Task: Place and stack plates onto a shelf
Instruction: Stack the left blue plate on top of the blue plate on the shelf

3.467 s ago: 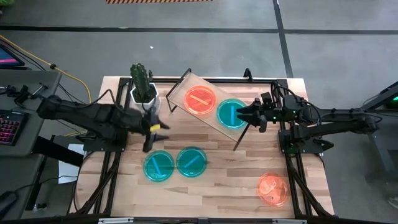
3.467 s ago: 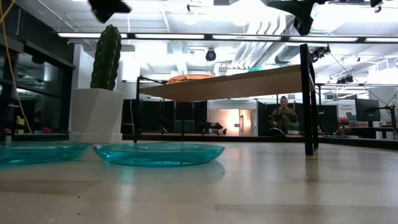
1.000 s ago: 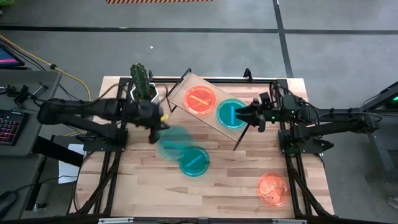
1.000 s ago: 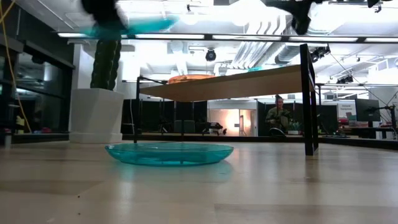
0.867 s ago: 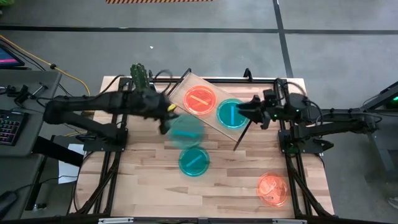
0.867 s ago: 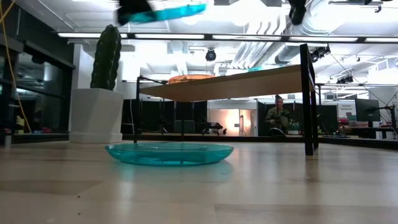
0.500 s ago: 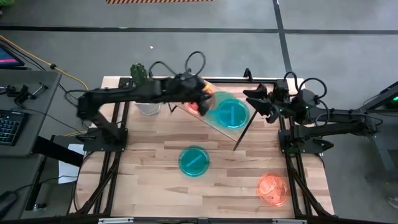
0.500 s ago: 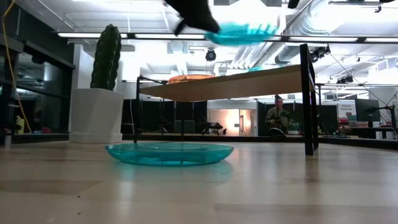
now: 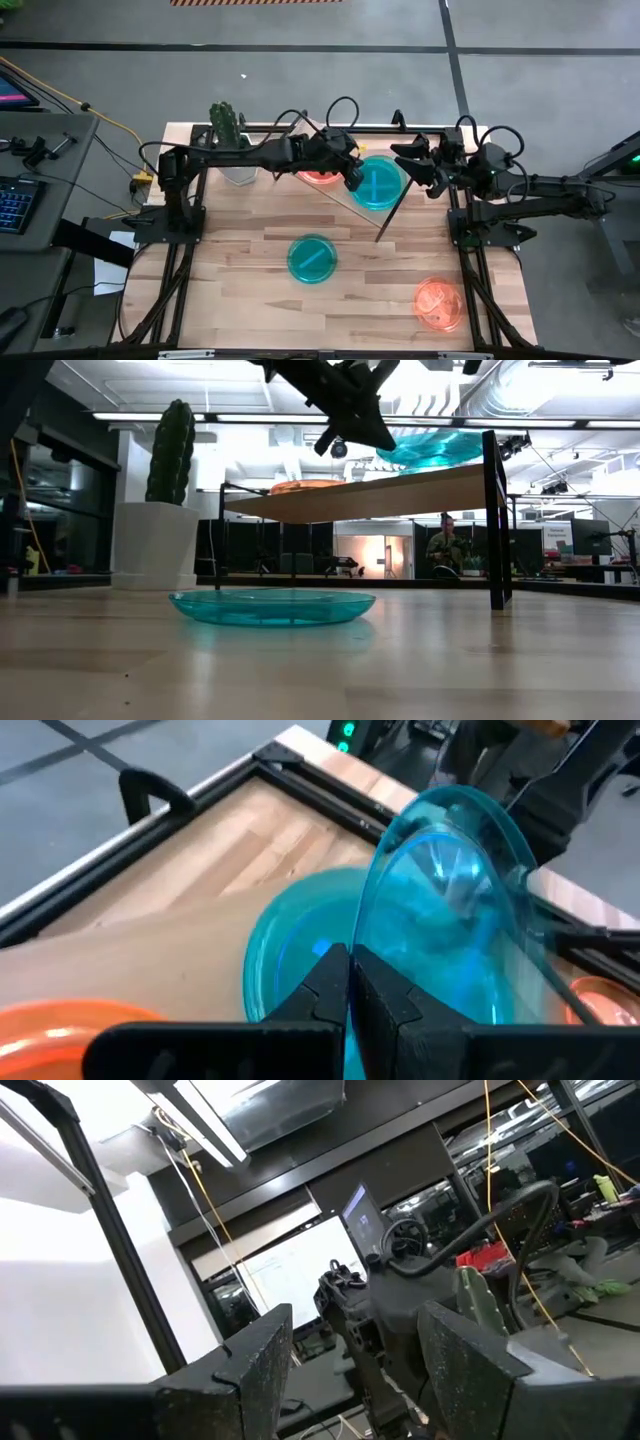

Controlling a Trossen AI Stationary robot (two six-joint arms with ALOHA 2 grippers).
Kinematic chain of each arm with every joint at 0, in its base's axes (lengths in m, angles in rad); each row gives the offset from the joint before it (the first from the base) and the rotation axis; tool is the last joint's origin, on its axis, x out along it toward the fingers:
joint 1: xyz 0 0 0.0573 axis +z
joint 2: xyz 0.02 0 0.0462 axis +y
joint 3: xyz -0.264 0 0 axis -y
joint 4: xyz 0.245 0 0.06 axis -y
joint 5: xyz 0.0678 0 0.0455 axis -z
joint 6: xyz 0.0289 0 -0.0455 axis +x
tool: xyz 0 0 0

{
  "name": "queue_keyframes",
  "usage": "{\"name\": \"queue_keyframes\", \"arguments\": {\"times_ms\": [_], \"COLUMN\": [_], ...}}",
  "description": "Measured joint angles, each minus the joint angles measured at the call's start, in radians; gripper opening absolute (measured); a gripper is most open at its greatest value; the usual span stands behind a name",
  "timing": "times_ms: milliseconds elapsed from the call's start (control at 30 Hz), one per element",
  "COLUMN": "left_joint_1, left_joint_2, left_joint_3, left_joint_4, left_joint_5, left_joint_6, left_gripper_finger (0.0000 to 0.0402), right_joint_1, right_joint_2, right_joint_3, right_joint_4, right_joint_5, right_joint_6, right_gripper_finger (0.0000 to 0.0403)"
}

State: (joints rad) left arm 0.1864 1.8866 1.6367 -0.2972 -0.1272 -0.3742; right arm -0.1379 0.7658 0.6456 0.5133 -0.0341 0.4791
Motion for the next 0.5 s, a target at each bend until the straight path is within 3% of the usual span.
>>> {"name": "queue_keyframes", "arguments": {"times_ms": [233,500], "left_joint_1": [-0.002,-0.003], "left_joint_2": [-0.001,-0.001], "left_joint_3": [0.000,0.000], "left_joint_4": [0.003,0.003], "left_joint_5": [-0.062,-0.055], "left_joint_6": [0.029,0.042], "left_gripper_finger": [0.0000,0.0001], "right_joint_1": [0.000,0.000], "right_joint_2": [0.000,0.000], "right_joint_3": [0.000,0.000], "right_joint_4": [0.000,0.000], "right_joint_5": [0.000,0.000], "right_joint_6": [-0.013,-0.017], "right_gripper_finger": [0.0200,0.0200]}}
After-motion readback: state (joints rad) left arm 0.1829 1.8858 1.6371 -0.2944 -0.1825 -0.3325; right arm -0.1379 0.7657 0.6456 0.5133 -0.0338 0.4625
